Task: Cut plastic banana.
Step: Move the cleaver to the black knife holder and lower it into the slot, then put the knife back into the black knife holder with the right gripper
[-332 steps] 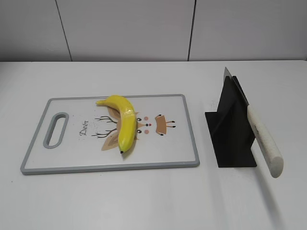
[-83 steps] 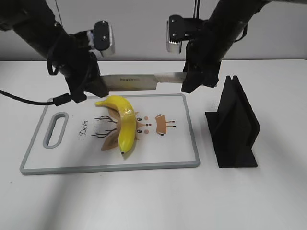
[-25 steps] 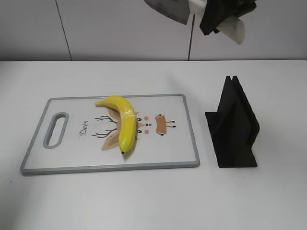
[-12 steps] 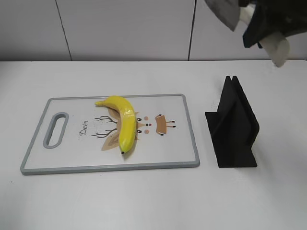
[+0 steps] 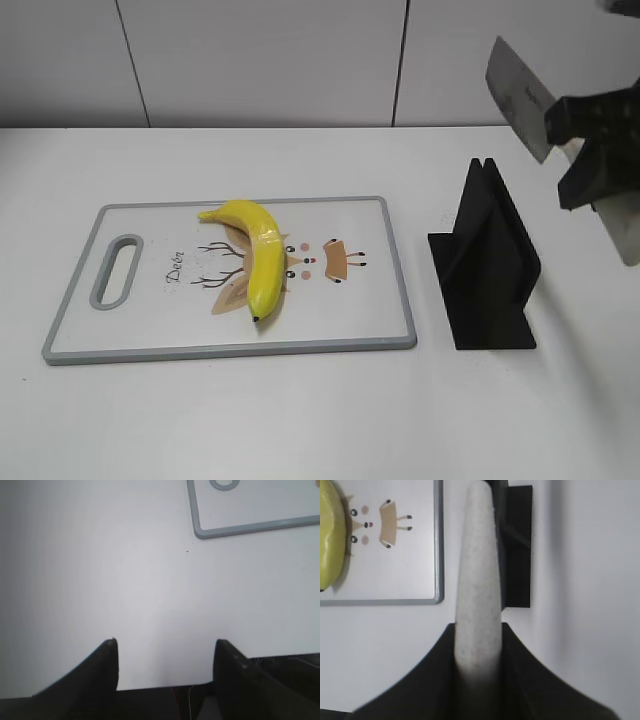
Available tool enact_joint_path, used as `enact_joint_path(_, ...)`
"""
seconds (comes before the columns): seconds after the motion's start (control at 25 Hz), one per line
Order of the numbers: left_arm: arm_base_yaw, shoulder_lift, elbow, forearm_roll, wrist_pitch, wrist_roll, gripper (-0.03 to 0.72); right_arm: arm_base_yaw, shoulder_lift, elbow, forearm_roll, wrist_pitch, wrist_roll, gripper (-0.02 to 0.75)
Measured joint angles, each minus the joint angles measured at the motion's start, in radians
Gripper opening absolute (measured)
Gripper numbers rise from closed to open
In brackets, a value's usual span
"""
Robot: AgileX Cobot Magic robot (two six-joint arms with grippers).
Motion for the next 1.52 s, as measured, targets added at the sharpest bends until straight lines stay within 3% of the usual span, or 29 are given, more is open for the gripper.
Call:
enact_joint_path(0.68, 0.000, -0.525, 0.057, -0.011, -0.020, 0.000, 0.544, 0.000, 0.024, 0.053, 0.000, -0.029, -0.049, 0.168)
enact_joint_path(1.52, 0.000, -0.542, 0.057, -0.009, -0.018, -0.026, 0.516, 0.000, 0.152, 0.063, -0.001, -0.050, -0.053, 0.167)
